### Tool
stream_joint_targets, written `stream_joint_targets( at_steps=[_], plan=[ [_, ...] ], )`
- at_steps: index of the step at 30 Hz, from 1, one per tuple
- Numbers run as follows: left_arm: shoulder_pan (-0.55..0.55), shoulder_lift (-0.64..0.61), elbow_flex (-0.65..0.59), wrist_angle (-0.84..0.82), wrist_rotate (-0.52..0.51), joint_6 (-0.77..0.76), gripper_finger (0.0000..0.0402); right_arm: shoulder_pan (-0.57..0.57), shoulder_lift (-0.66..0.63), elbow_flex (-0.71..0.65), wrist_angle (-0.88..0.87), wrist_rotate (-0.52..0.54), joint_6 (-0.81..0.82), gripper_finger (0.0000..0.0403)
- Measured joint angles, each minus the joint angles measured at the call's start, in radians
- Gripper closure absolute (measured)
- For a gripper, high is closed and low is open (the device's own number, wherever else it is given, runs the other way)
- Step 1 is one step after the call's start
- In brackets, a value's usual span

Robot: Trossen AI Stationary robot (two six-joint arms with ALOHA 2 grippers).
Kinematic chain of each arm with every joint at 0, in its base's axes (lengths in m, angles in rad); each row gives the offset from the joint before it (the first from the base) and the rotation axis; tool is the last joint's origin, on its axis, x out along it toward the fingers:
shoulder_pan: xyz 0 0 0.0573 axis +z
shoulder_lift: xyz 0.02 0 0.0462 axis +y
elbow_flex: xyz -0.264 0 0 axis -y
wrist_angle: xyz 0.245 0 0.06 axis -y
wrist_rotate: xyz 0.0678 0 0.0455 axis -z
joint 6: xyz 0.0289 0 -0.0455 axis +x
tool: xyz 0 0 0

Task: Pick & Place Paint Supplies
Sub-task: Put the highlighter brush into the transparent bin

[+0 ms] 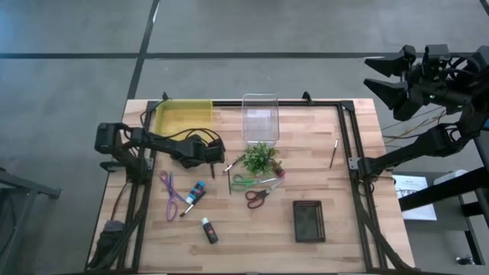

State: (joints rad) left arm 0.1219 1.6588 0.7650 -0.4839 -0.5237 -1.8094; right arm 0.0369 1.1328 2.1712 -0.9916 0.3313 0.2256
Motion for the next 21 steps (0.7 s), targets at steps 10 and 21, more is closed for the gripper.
stream_joint_targets(
  at_steps=[10,21],
  plan=[
    [0.0,0.023,-0.001,-0.018,0.035,0.002,0.0318,0.0,-0.013,0.0,0.0,0.0,0.0,0.0058],
    [-0.026,-0.037,0.0,0.043,0.101,0.032,0.0392,0.0,-0.021,0.0,0.0,-0.016,-0.001,0.0058]
  ],
)
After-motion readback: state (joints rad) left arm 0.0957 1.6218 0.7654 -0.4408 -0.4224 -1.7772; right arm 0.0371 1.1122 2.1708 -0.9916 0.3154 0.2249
